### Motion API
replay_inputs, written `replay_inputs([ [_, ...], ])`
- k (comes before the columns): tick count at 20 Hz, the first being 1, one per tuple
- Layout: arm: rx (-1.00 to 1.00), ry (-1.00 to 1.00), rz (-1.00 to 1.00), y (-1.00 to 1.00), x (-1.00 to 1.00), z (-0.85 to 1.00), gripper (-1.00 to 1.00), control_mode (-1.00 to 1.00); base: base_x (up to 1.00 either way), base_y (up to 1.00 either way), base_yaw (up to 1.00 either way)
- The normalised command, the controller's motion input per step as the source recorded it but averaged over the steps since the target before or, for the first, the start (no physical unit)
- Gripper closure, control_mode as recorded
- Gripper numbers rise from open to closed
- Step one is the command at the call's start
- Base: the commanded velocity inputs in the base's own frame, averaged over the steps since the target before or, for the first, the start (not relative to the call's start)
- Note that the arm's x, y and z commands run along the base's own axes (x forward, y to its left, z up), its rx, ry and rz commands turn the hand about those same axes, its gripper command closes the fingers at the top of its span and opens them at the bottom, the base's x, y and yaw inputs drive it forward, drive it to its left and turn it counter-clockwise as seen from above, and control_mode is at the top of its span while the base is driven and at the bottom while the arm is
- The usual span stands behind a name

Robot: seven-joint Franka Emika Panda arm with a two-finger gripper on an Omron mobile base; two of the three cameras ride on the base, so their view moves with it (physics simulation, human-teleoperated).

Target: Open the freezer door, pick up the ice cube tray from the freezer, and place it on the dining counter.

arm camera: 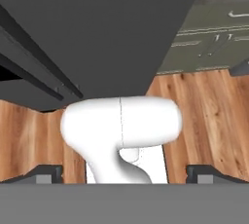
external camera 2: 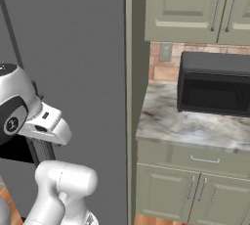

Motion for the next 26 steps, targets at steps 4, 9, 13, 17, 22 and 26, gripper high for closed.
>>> replay_inputs([
  [4,-0.16,-0.12,0.0,1.0,-0.05,-0.2,-1.0,-1.0,0.0,0.0,0.0],
  [9,-0.08,-0.07,0.0,1.0,0.02,-0.02,-1.0,-1.0,0.0,0.0,0.0],
  [13,0.0,-0.16,0.0,1.0,0.11,-0.03,-1.0,-1.0,0.0,0.0,0.0],
  [17,0.03,-0.38,0.0,0.97,0.16,-0.07,-1.0,-1.0,0.0,0.0,0.0],
  [22,0.08,-0.55,0.0,0.74,0.13,0.0,-1.0,-1.0,0.0,0.0,0.0],
  [26,0.13,-0.48,0.0,0.31,0.57,-0.01,-1.0,-1.0,0.0,0.0,0.0],
])
